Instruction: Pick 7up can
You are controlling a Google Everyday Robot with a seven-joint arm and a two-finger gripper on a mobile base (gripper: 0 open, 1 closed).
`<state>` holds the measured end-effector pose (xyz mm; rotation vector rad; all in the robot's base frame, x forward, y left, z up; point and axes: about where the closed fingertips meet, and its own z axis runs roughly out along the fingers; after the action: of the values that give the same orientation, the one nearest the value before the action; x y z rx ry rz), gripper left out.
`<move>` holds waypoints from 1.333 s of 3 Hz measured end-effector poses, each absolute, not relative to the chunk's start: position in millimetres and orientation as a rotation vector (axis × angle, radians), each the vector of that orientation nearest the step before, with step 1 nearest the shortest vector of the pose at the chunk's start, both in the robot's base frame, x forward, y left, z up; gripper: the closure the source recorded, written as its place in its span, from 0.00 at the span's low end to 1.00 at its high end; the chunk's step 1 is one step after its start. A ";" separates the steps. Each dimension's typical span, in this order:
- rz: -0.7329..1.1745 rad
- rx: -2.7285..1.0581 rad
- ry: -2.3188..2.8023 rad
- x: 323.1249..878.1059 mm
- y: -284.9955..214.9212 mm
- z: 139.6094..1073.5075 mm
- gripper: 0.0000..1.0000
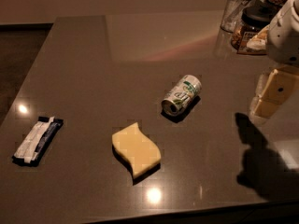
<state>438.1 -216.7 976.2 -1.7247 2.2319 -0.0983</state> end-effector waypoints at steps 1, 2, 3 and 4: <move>-0.101 -1.725 2.229 438.5 -216.4 976.9 0.00; -0.101 -1.821 2.174 454.1 -209.8 972.2 0.00; -0.100 -1.968 2.082 481.5 -201.3 959.9 0.00; -0.105 -2.117 1.978 505.9 -192.8 943.2 0.00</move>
Offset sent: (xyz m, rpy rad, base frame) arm 0.0395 0.0145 -0.0156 -0.0589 0.0420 0.1995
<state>505.9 -192.8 943.2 -2.1170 1.9781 -0.1053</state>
